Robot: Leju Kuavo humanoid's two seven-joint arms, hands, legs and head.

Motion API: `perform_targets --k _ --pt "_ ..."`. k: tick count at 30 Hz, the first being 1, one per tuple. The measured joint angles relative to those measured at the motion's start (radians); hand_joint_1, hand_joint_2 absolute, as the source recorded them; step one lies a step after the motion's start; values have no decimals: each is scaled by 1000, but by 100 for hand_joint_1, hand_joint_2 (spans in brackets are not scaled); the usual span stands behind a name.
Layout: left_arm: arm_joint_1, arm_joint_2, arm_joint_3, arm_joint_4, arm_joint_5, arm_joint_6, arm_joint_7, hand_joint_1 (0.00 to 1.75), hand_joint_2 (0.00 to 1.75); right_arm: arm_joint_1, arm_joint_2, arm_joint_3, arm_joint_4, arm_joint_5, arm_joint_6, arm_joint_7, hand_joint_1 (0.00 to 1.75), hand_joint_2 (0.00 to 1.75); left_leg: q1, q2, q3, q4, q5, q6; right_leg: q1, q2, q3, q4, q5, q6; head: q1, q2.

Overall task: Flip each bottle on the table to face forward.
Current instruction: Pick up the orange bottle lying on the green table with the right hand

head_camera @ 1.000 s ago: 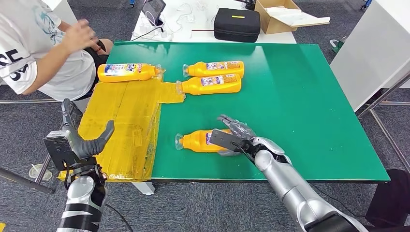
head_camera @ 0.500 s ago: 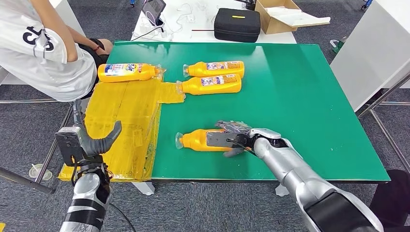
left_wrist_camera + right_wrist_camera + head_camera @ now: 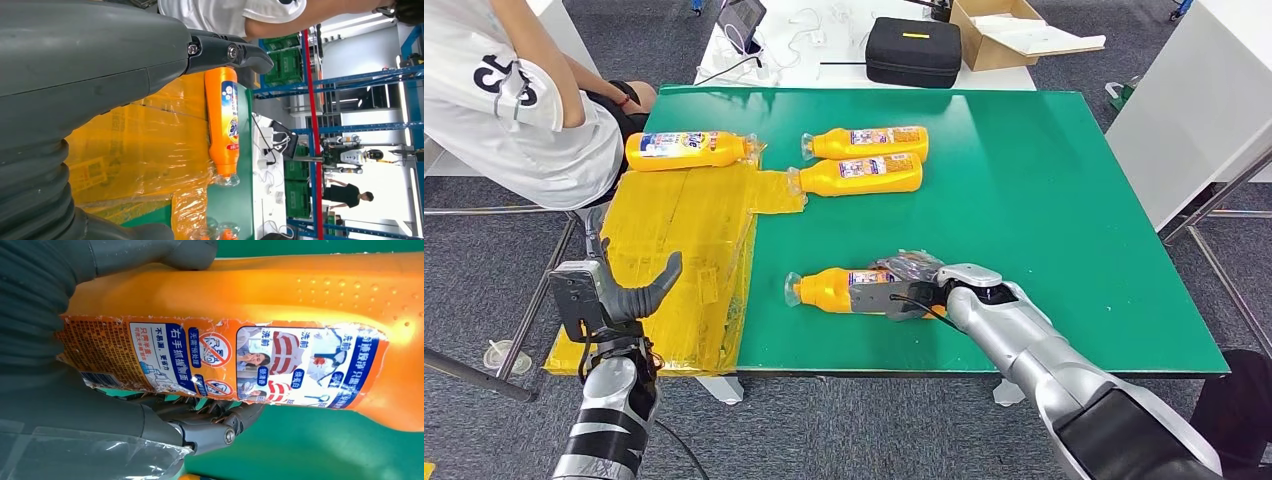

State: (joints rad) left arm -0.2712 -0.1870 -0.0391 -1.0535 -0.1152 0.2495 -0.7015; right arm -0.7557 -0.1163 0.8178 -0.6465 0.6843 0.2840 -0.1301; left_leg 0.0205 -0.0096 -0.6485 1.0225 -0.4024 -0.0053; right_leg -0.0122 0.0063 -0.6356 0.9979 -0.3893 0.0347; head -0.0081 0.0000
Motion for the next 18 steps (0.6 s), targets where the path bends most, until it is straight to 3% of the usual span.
perform_targets --k 6,9,12,14,18 --pt "0 -1 0 3 1 -3 0 0 175 10 -2 9 -2 -34 -85 -1 175 175 0 0 0 0 0 0 0 0 0 0 0 0 0 0" --pt "6 -4 1 3 10 -35 0 0 175 78 1 -28 -51 -112 -276 -23 175 175 0 -2 -1 0 0 0 0 0 1 0 0 0 0 0" --pt "24 -15 5 -2 40 -114 9 0 175 211 35 -147 -205 -157 -545 -90 175 175 0 -2 -2 0 0 0 1 0 -1 0 0 0 -1 0" --pt "40 -30 4 -19 86 -199 42 0 175 302 73 -249 -341 -172 -674 -164 175 175 0 -3 -4 0 -1 0 1 -1 -2 0 -1 0 -1 0" --pt "60 -46 -19 -62 216 -362 126 0 175 423 135 -419 -545 -221 -771 -324 175 175 1 -6 -6 0 -1 0 1 -2 -4 0 -2 0 0 0"
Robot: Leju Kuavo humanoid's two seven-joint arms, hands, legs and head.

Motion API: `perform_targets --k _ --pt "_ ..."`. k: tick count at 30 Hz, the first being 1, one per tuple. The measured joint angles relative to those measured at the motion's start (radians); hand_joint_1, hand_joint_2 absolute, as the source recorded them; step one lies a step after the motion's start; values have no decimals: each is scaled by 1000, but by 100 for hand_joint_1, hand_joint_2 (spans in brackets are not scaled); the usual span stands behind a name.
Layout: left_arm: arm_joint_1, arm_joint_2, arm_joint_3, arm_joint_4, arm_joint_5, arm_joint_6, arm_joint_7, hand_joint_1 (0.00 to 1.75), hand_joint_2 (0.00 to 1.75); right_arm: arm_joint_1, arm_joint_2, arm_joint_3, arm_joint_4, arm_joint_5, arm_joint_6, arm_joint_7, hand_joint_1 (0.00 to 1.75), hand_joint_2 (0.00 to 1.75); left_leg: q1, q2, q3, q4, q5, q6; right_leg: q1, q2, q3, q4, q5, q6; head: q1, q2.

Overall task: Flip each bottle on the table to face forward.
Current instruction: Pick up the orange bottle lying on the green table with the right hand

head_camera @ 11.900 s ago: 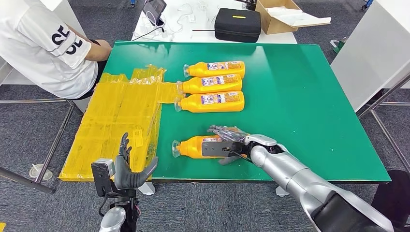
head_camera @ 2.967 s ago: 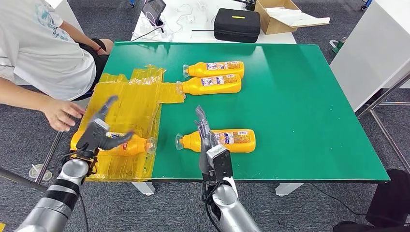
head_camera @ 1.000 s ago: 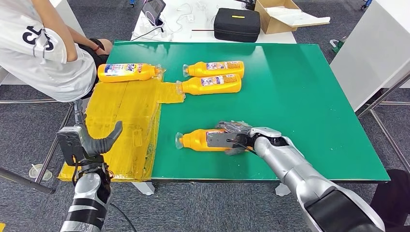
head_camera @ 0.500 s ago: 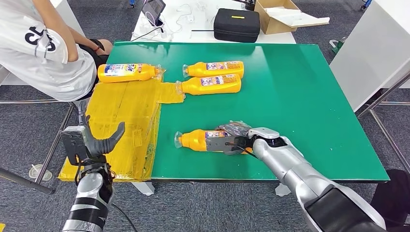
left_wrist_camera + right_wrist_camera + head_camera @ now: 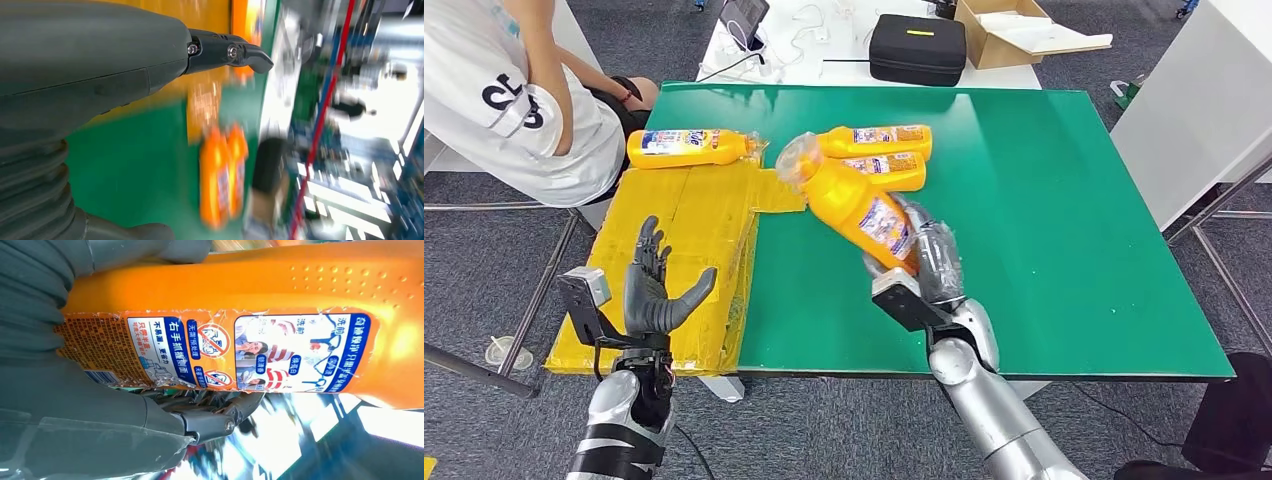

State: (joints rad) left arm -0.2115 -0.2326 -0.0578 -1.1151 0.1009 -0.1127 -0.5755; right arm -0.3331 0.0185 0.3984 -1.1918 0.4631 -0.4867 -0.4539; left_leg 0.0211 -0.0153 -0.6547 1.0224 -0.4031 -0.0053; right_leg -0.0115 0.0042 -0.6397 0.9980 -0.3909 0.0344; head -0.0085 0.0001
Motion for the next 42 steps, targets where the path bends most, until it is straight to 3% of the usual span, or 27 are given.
perform_targets --k 6,16,26,42 --pt "1 -4 -36 -34 55 -52 30 0 175 77 36 -131 -122 -24 -8 -66 175 175 -2 1 1 0 0 0 -2 1 0 0 1 1 0 0" --pt "2 -3 -105 -45 188 -226 75 0 175 106 72 -186 -118 -47 65 -147 175 175 -1 2 0 0 1 1 -1 1 0 0 1 1 0 0" --pt "-18 1 -203 -23 238 -332 95 0 175 85 184 -60 153 26 112 -213 175 175 0 2 0 0 1 1 0 1 -1 0 1 0 0 0" --pt "-73 13 -253 60 186 -306 94 0 175 29 241 31 308 23 96 -199 175 175 0 2 -1 0 1 1 0 1 -1 0 1 0 0 0"
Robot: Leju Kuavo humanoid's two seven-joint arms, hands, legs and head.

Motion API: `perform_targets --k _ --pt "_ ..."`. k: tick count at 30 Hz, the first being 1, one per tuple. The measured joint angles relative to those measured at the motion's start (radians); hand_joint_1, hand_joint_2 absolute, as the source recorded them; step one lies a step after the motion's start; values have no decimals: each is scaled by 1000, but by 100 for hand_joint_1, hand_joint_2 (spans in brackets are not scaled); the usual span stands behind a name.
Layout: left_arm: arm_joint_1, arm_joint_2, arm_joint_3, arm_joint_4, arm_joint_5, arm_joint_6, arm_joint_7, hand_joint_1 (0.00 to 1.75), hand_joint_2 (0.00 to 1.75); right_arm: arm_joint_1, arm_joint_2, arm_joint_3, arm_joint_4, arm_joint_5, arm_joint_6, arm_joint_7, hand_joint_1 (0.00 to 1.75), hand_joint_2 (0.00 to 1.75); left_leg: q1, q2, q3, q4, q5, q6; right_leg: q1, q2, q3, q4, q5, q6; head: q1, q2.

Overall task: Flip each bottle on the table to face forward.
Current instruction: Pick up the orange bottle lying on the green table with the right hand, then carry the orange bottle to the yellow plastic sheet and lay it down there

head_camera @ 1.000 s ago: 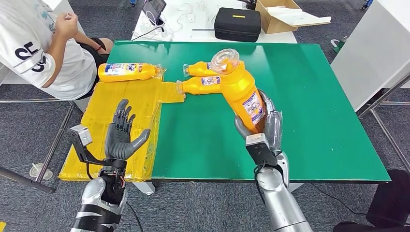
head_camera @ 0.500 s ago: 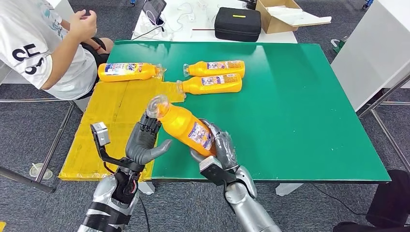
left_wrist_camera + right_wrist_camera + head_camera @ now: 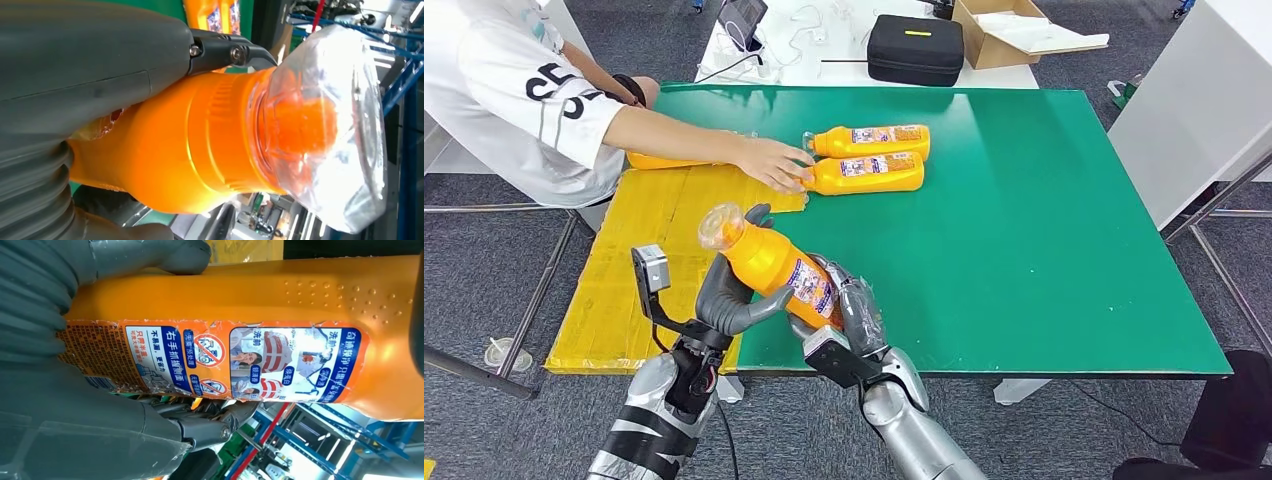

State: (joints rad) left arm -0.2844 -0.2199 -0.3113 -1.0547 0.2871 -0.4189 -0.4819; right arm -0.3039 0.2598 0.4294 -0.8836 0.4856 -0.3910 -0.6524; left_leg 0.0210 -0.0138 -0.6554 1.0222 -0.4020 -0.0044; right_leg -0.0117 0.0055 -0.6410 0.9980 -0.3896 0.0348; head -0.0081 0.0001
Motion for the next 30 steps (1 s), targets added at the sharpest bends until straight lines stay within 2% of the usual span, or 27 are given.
perform_targets --k 15,16,19,20,30 --pt "-13 7 -7 37 -8 -5 -4 0 175 -17 1 9 47 -9 3 0 175 175 0 0 0 0 0 0 0 0 0 0 0 0 0 0" --pt "-14 8 -8 39 -7 -10 -7 34 175 -18 1 10 49 -10 5 1 175 175 0 0 0 0 0 0 0 0 0 0 0 0 0 0" --pt "-14 8 -8 45 2 -33 -13 164 175 -19 4 17 61 -13 14 3 175 175 0 0 0 0 0 0 0 0 0 0 0 0 0 0" --pt "-14 9 -8 47 8 -41 -13 175 175 -20 5 20 65 -14 17 3 175 175 0 0 0 0 0 0 0 0 0 0 0 0 0 0" --pt "-14 17 -2 72 97 -114 2 175 175 -25 19 36 104 -25 31 3 175 175 0 0 0 0 0 0 0 0 0 0 0 0 0 0"
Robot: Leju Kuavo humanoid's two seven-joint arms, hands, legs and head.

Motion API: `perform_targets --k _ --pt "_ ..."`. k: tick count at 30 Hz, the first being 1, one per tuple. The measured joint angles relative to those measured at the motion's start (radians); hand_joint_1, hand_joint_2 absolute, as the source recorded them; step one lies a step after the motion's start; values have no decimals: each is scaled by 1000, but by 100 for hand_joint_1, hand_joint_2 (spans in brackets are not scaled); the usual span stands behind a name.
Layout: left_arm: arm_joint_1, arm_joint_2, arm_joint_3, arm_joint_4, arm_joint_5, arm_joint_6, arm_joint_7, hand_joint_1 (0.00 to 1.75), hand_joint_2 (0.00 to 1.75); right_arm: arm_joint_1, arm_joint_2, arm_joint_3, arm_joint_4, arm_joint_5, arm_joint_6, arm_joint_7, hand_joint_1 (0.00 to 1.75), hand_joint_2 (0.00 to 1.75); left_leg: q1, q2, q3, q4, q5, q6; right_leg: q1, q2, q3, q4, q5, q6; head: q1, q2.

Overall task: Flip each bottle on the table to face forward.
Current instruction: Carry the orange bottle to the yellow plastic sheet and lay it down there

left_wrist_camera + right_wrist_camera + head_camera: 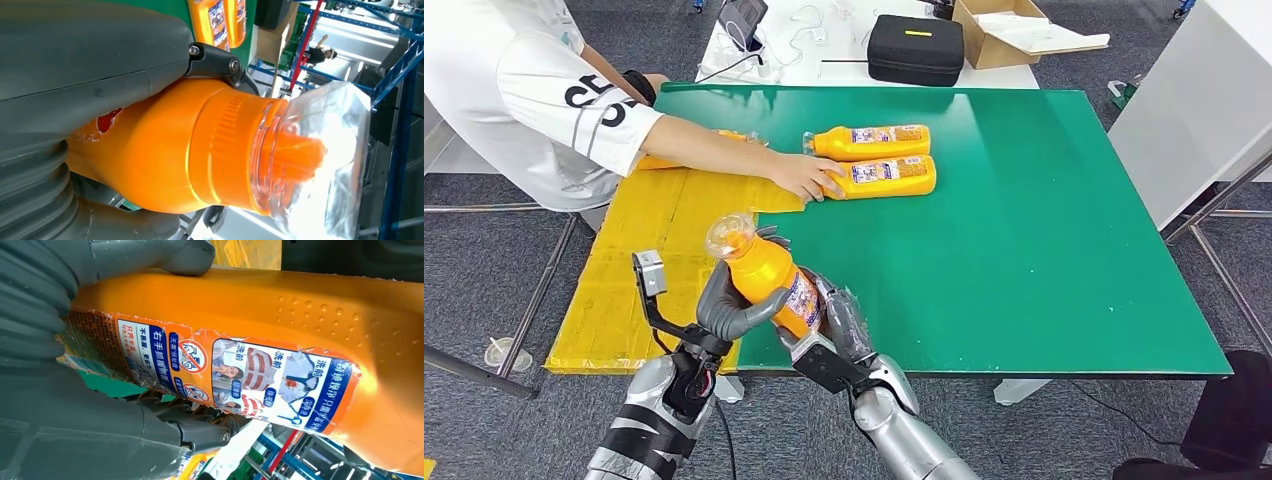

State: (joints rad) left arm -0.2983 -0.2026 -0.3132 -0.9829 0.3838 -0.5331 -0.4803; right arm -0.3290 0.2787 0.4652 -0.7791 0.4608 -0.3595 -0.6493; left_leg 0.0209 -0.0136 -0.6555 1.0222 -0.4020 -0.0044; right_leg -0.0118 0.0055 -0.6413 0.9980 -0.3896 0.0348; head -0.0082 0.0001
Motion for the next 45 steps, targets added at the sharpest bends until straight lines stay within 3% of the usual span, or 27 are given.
perform_targets --k 10,11,13,14,15,17,20,25,33,35,39,45 --pt "-1 6 3 8 24 8 17 175 175 0 1 4 10 -22 14 0 175 175 0 0 0 0 0 0 0 0 0 0 0 0 0 0" --pt "-2 6 3 9 24 13 17 175 175 0 1 3 10 -26 15 0 143 175 0 0 0 0 0 0 0 0 0 0 0 0 0 0" --pt "-3 6 3 9 23 20 17 175 175 0 1 2 10 -31 15 0 56 175 0 0 0 0 0 0 0 0 0 0 0 0 0 0" --pt "-4 6 3 10 23 22 17 175 175 0 1 1 10 -33 15 0 12 131 0 0 0 0 0 0 0 0 0 0 0 0 0 0" --pt "-4 6 4 10 23 24 17 175 175 0 1 0 10 -34 15 0 0 87 0 0 0 0 0 0 0 0 0 0 0 0 0 0" --pt "-6 6 4 9 25 34 17 175 175 1 1 -1 6 -41 13 1 0 0 0 0 0 0 0 0 0 0 0 0 0 0 0 0" --pt "-6 6 14 2 31 66 16 175 175 3 0 -9 -21 -70 20 8 0 0 0 0 0 0 0 0 0 0 0 0 0 0 0 0" --pt "-30 9 90 -29 62 160 14 175 175 30 -16 -37 -168 -173 126 21 0 0 0 0 0 0 0 0 0 0 0 0 0 0 0 0" --pt "-87 16 200 -42 25 288 -13 175 175 70 -43 -46 -342 -199 178 38 0 0 0 0 0 0 1 0 0 0 -1 0 0 0 0 0" --pt "-102 17 219 -41 -62 395 -59 175 175 84 -48 -45 -377 -203 178 30 0 0 0 0 0 0 1 0 0 0 -1 0 0 0 0 0" --pt "-147 37 242 -29 -397 709 -178 175 175 122 -51 -42 -488 -238 128 -5 0 0 0 0 0 0 1 -1 0 0 -1 0 0 0 0 0" --pt "-198 72 240 18 -733 934 -208 175 175 137 -52 -33 -604 -292 97 -7 0 0 0 2 0 0 1 -1 0 0 -1 0 0 0 0 0"
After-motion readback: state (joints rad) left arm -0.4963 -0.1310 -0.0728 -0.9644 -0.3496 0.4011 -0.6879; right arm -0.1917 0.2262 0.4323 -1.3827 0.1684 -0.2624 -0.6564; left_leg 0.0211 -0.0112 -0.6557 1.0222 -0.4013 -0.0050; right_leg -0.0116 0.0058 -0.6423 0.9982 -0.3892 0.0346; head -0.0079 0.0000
